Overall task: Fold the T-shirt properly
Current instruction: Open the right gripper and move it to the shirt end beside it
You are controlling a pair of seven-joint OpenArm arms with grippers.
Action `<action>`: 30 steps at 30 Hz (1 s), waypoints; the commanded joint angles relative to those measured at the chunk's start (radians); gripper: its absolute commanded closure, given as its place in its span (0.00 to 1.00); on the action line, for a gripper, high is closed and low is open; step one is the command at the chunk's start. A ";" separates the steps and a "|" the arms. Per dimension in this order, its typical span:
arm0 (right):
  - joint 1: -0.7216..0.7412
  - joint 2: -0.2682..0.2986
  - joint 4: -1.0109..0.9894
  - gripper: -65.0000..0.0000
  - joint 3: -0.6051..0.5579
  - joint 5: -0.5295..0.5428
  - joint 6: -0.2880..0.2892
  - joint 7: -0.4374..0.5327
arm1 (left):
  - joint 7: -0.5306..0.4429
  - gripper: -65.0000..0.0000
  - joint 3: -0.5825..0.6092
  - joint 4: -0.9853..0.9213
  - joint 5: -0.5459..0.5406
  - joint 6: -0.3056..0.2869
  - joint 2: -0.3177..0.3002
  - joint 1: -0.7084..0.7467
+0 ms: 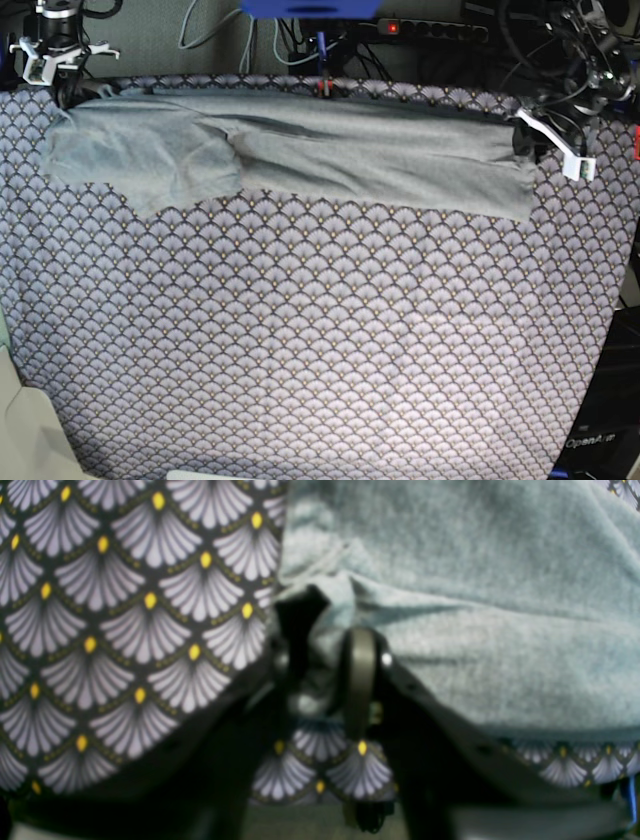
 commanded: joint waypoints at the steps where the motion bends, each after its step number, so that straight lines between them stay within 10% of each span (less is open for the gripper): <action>1: -0.008 0.008 0.011 0.85 0.010 0.017 -0.012 0.021 | -0.004 0.63 -0.008 0.012 0.004 0.006 -0.015 0.001; 5: 0.006 0.008 0.011 0.74 0.017 0.017 -0.012 0.016 | -0.004 0.44 -0.008 0.013 -0.002 0.006 -0.013 0.001; 14: 0.024 0.015 0.014 0.46 0.053 0.017 -0.012 -0.019 | -0.004 0.44 -0.008 0.013 -0.003 0.006 -0.015 -0.005; 30: 0.238 0.015 -0.014 0.45 0.361 0.017 -0.012 -0.013 | 0.003 0.44 -0.008 0.012 -0.140 0.003 -0.096 -0.029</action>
